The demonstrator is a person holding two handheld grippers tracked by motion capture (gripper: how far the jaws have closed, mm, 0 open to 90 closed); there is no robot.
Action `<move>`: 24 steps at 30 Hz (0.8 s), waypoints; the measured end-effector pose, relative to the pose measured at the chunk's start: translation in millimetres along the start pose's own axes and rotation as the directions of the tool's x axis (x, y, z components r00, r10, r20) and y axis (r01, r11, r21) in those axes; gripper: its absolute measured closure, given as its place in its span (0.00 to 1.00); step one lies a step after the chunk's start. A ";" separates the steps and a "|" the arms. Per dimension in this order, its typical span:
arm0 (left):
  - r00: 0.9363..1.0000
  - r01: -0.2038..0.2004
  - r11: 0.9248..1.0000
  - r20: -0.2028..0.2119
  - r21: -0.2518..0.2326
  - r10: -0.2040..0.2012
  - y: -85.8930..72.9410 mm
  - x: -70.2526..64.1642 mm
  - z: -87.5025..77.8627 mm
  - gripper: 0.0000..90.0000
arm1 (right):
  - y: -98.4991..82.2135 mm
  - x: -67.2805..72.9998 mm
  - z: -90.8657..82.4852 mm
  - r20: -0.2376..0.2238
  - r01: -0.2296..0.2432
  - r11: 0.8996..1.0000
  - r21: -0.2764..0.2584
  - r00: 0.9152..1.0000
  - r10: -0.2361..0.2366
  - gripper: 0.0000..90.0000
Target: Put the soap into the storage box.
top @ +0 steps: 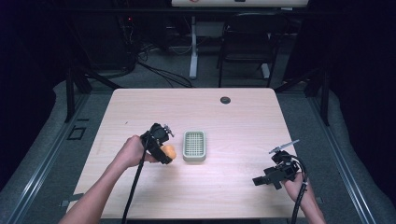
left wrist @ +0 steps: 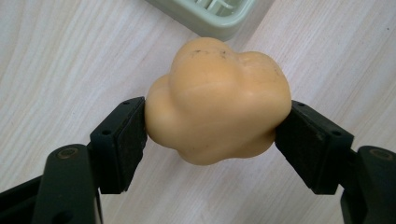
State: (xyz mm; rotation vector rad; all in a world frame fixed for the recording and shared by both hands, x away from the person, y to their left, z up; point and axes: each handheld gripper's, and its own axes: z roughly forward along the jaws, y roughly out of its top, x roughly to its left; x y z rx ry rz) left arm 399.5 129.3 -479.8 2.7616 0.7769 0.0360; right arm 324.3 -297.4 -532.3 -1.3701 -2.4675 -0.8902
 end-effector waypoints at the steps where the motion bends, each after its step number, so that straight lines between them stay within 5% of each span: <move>1: 1.000 -0.001 1.000 0.001 -0.001 0.001 1.9 0.8 -0.1 0.30 | -0.1 0.1 0.0 0.002 -0.001 1.000 -0.002 1.000 0.001 0.17; 24: 1.000 -0.009 1.000 0.015 -0.005 0.010 30.9 7.6 6.3 0.30 | 0.4 -1.1 -0.2 -0.004 0.006 1.000 0.012 1.000 -0.006 0.17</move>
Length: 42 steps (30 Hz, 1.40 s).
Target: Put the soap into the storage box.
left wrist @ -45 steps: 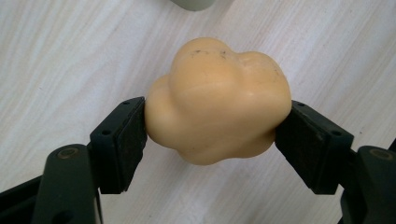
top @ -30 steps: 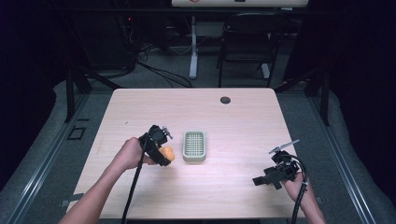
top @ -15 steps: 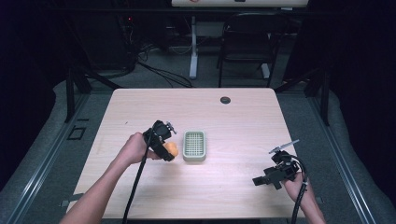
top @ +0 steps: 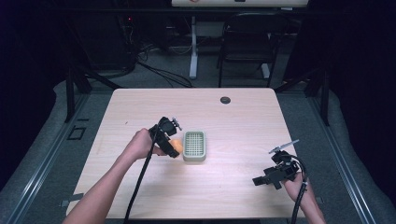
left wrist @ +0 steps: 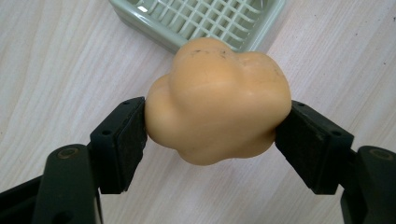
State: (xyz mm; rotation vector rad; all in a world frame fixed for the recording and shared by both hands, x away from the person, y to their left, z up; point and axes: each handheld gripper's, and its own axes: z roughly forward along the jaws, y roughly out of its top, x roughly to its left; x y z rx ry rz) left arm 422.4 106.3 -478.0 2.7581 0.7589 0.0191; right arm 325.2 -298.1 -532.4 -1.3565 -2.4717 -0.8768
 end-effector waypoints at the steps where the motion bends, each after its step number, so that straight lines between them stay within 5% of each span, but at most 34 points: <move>1: 1.000 -0.002 1.000 0.003 0.000 0.002 1.1 0.6 0.3 0.30 | 0.0 0.0 -0.2 0.000 0.001 1.000 0.000 1.000 -0.001 0.17; 42: 0.999 -0.030 1.000 0.015 0.008 0.030 53.3 6.2 24.9 0.30 | -1.6 0.1 1.1 -0.003 -0.014 1.000 -0.010 1.000 0.014 0.17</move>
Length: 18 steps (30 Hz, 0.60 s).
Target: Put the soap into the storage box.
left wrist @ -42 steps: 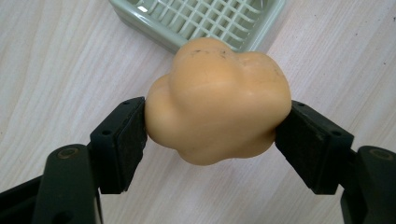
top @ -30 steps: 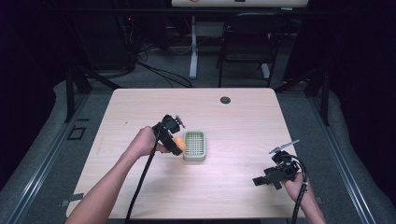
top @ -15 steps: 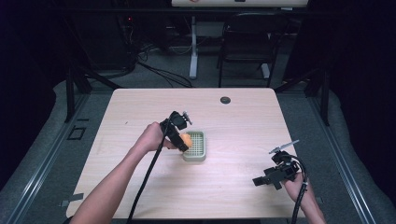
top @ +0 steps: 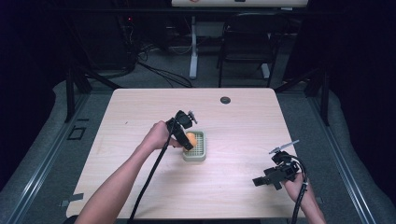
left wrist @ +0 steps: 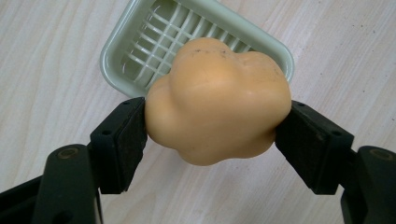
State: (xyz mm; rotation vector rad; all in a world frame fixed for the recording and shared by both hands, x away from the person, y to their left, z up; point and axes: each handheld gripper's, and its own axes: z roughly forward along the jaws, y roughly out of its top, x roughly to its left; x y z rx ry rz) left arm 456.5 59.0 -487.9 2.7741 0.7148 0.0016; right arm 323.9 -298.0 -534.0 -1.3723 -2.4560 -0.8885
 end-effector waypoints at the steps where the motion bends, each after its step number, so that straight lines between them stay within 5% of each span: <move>1: 1.000 0.000 1.000 0.002 0.007 0.000 1.2 0.6 1.1 0.30 | 0.0 -0.1 -0.1 -0.001 0.000 1.000 0.002 1.000 0.000 0.17; 18: 1.000 -0.012 0.999 -0.002 0.049 0.012 16.6 -0.9 24.5 0.30 | -0.6 -0.1 0.3 0.001 -0.002 1.000 0.002 1.000 0.002 0.17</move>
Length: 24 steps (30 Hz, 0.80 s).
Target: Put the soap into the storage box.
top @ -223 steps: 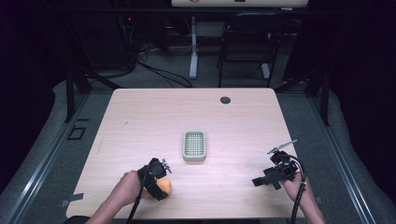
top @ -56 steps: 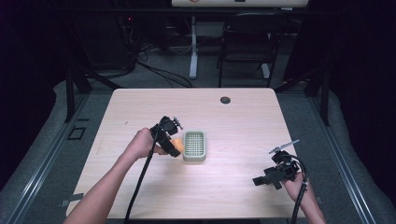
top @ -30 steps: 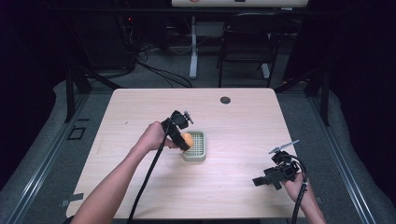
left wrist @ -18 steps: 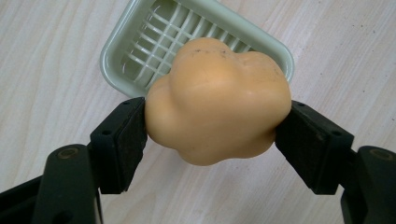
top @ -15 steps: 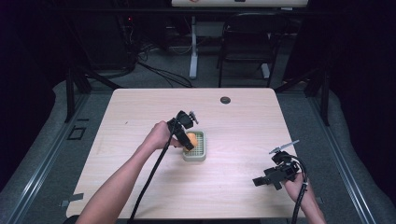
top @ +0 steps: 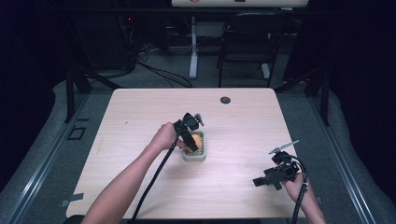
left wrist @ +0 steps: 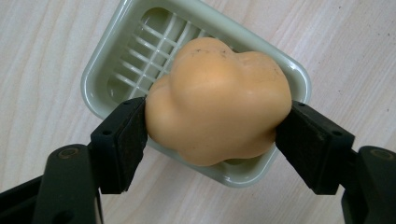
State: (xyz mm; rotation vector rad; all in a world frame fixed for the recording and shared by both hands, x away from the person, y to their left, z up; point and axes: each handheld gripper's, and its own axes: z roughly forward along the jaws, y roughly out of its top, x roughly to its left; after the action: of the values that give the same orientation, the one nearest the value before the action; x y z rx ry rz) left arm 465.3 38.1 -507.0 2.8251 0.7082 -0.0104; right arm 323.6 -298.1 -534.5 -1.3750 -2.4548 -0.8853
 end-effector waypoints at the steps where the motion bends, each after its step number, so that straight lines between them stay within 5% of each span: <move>1: 1.000 0.009 1.000 0.002 -0.010 -0.009 0.2 -0.5 0.8 0.30 | 0.1 -0.1 -0.1 -0.004 0.002 1.000 0.000 1.000 -0.002 0.17; 18: 0.999 0.034 0.998 0.000 -0.053 -0.034 1.0 -0.1 5.0 0.28 | -0.1 -0.1 -0.1 0.002 0.002 1.000 0.006 1.000 -0.002 0.17; 24: 0.998 0.057 0.995 -0.003 -0.079 -0.058 -3.1 1.4 -1.4 0.19 | -0.1 0.2 -0.1 0.001 0.003 1.000 0.005 1.000 -0.003 0.17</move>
State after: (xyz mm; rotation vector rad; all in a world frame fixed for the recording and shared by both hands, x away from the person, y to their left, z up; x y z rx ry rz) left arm 465.0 41.7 -506.4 2.7299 0.7736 0.0153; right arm 323.4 -298.1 -534.4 -1.3709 -2.4594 -0.8788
